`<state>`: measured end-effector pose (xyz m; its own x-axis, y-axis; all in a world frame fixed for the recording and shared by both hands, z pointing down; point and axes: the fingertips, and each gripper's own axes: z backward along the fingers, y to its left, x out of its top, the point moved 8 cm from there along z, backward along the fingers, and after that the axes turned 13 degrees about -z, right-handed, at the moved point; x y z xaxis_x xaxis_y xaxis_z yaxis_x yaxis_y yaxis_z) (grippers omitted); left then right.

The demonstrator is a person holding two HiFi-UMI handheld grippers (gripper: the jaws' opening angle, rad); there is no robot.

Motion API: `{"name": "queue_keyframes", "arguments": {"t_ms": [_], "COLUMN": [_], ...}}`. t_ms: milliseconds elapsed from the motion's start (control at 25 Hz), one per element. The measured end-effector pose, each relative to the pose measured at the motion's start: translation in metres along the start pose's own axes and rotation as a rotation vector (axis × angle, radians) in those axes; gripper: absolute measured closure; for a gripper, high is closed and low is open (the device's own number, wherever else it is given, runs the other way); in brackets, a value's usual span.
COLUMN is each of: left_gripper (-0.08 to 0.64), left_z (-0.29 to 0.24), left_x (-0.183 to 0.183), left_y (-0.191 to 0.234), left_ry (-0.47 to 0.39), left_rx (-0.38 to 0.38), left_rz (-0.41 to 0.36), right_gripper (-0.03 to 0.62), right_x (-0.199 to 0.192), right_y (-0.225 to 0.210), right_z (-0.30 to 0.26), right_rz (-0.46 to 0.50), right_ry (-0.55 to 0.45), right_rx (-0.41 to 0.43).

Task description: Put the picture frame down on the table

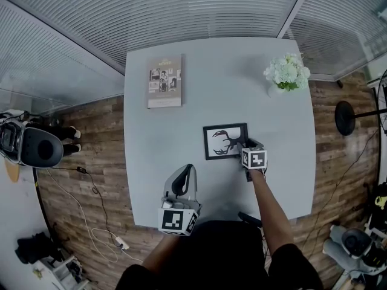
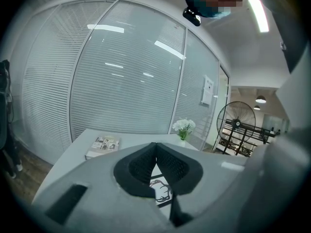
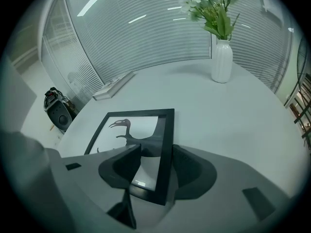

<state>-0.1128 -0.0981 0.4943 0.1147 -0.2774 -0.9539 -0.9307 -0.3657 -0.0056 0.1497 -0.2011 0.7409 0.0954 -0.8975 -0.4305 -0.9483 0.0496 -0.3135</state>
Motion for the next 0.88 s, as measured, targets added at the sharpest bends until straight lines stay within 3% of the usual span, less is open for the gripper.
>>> {"name": "queue_keyframes", "arguments": {"t_ms": [720, 880], "left_gripper": [0.545, 0.545], "left_z": [0.014, 0.023], "left_x": [0.006, 0.012], "left_y": [-0.011, -0.013], "left_ry": [-0.037, -0.053], "left_rx": [-0.020, -0.013], "left_rz": [-0.014, -0.020], "right_gripper": [0.379, 0.404], "right_x": [0.009, 0.011], "right_y": [0.002, 0.008], "right_z": [0.035, 0.056], "right_rz": [-0.030, -0.029], "right_ry": [-0.093, -0.124], "right_rx": [0.014, 0.027]}}
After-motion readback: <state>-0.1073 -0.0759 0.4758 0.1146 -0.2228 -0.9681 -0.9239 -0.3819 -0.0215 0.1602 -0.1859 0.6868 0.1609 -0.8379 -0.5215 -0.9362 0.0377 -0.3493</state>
